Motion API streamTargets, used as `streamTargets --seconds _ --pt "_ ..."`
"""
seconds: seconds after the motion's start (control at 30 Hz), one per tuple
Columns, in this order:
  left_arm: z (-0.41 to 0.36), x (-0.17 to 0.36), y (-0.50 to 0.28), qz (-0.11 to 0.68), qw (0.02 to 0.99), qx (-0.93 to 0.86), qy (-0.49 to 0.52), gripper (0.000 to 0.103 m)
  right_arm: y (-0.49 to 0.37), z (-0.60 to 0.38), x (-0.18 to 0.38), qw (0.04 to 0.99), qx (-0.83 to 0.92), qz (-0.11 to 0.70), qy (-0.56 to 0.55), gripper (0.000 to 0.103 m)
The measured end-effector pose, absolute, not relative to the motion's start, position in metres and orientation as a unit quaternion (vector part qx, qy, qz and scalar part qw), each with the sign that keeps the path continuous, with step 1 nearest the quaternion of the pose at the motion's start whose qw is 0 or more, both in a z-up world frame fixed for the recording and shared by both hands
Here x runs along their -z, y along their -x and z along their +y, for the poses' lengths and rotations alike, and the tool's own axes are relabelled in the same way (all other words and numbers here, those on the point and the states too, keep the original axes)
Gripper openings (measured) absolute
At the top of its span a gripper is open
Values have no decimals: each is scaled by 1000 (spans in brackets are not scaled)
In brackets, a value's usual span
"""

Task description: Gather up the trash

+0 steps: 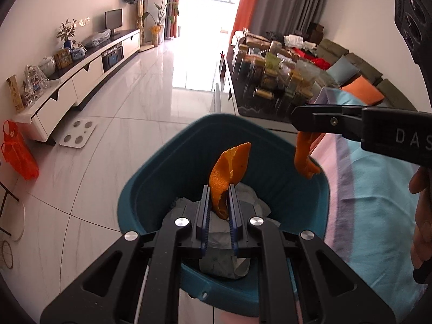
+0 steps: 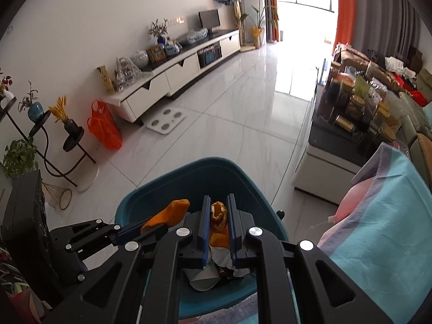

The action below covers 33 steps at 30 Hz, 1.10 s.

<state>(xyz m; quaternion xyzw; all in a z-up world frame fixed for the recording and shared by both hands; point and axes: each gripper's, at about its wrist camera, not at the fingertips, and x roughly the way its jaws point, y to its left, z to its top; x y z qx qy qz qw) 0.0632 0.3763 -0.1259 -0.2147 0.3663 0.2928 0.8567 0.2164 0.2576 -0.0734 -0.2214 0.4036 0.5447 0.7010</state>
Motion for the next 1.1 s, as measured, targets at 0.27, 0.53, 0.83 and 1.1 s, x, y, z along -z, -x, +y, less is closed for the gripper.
streamTargets --seconds 0.27,0.53,0.83,1.1 --pt "387 156 -89 390 847 -293 212 13 -219 275 98 685 -533 433 243 10" --pt "389 172 -115 406 844 -285 205 17 -224 282 107 678 -526 452 244 22" --pt "393 153 -114 378 853 -303 195 50 -239 260 78 702 -530 437 189 32" --pt "388 99 -77 305 874 -330 183 78 -253 215 40 731 -533 403 139 53"
